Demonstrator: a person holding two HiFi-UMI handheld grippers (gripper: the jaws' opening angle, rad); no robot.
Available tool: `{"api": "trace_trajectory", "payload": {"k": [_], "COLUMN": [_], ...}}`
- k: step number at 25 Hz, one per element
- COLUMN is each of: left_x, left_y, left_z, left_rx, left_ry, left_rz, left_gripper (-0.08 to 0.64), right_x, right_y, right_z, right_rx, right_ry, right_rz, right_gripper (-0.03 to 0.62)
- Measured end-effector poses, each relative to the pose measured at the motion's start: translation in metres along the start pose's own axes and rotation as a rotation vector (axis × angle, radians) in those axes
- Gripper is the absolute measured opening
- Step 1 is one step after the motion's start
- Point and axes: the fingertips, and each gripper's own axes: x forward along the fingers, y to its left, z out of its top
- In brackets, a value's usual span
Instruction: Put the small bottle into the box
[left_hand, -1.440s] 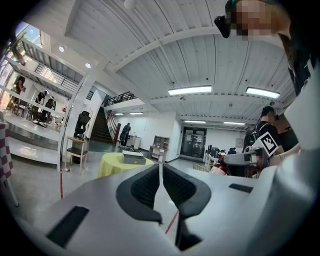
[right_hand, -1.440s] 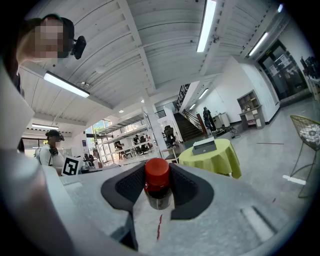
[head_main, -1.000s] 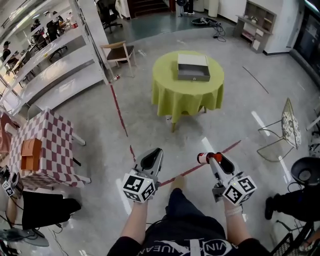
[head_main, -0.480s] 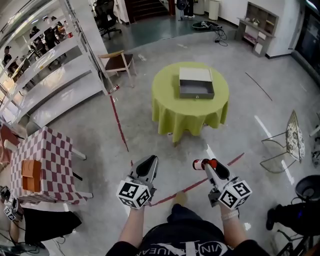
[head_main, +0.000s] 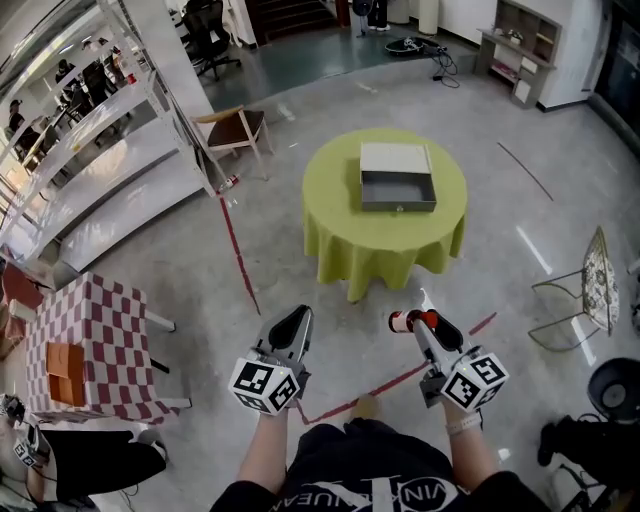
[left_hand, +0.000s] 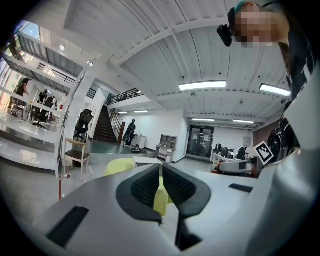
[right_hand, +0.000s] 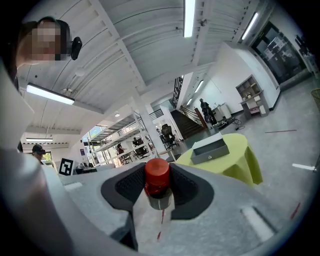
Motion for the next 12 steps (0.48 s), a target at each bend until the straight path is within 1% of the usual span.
{"api": "trace_trajectory", "payload": {"k": [4, 9, 12], "left_x": [0.014, 0.023, 0.022], "left_y": [0.0, -0.009, 0.001], "left_z": [-0.006, -0.002, -0.005], "left_rx": [-0.008, 0.021, 0.007], "left_ry": [0.02, 0.023, 0.031], "left_rz": [-0.009, -0.039, -0.02], "left_gripper": [0.026, 0.026, 0.026], "right_x": [0.003, 0.0, 0.005], "right_y": [-0.004, -0.017, -0.023], "right_z": [-0.001, -0.003, -0.002], "right_rx": [0.014, 0.032, 0.064], "right_ry": [0.009, 0.012, -0.001], "right_rz": [0.0, -0.013, -0.022], "right_gripper": [0.141, 0.141, 0.141]}}
